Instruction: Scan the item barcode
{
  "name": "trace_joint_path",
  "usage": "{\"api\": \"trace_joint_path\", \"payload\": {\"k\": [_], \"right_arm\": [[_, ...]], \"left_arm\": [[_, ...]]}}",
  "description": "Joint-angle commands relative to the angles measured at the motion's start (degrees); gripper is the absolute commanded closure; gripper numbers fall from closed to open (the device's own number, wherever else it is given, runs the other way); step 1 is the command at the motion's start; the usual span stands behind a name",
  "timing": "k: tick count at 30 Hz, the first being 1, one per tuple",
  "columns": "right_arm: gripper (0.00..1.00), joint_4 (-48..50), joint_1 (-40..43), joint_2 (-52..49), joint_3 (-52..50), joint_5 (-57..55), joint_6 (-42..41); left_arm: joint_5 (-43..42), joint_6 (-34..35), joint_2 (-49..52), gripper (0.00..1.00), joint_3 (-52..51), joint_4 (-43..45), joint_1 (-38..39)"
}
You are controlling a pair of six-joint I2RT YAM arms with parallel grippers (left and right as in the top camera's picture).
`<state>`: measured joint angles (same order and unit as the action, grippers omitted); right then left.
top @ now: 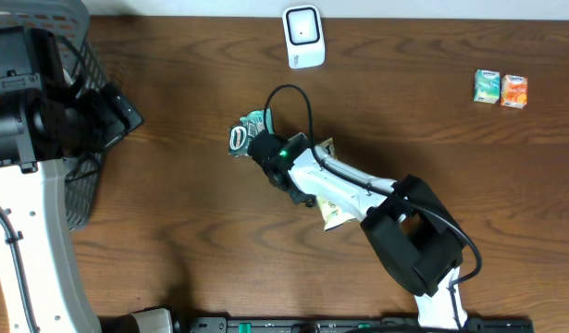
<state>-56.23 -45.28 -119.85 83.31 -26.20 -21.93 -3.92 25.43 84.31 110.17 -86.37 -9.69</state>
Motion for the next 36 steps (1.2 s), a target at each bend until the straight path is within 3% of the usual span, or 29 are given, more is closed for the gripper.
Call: {"api": "trace_joint_path", "payload": {"k": [1,3,8,12,15,19,20,21,23,24,27,32,36], "right_arm": [[0.99,-6.9,3.7,-0.6,6.9,4.8,-0.8],[0.99,-10.8,6.2,0.0,12.4,10.0,0.5],[0.99,-14.1,15.4,0.6,21.7,44.2,15.5],[0.99,-13.8,24.5,0.5,17.9,72.1,25.6],[0.99,-10.3,29.3,0.5,10.4,81.9,28.0],[0.99,-2.7,34.7,0.5,-0.1,83.1,26.3],[0.94,-1.2,35.8,0.5,-1.7,82.9,25.9],[0.77,0.2,37.7,0.5,-3.2,80.6,24.3],[0.58,0.0,39.3,0.5,-3.2,77.1,24.0],[0.44,-0.4,40.8,0.5,-3.0,73.4,23.0],[0.41,-6.4,44.7,0.7,0.2,62.8,18.2],[0.42,-18.6,48.2,0.8,9.0,54.3,18.4],[0.46,-28.7,46.4,1.7,16.3,49.7,22.1]], "left_arm": [[0.4,-0.5,-0.1,0.02,0.3,-0.1,-0.3],[0.3,-0.5,-0.1,0.02,0.3,-0.1,-0.3],[0.4,-0.5,-0.1,0.02,0.3,-0.1,-0.3],[0.4,-0.5,-0.1,0.02,0.3,-0.1,-0.3],[0.4,-0.5,-0.1,0.02,0.3,-0.1,-0.3],[0.4,-0.5,-0.1,0.02,0.3,-0.1,-0.3],[0.4,-0.5,-0.1,0.02,0.3,-0.1,-0.3],[0.4,-0.5,-0.1,0.02,0.3,-0.1,-0.3],[0.4,-0.5,-0.1,0.02,0.3,-0.1,-0.3],[0.4,-0.5,-0.1,0.02,0.3,-0.1,-0.3],[0.4,-0.5,-0.1,0.02,0.3,-0.1,-0.3],[0.4,-0.5,-0.1,0.02,0.3,-0.1,-0.3],[0.3,-0.5,-0.1,0.02,0.3,-0.1,-0.3]]}}
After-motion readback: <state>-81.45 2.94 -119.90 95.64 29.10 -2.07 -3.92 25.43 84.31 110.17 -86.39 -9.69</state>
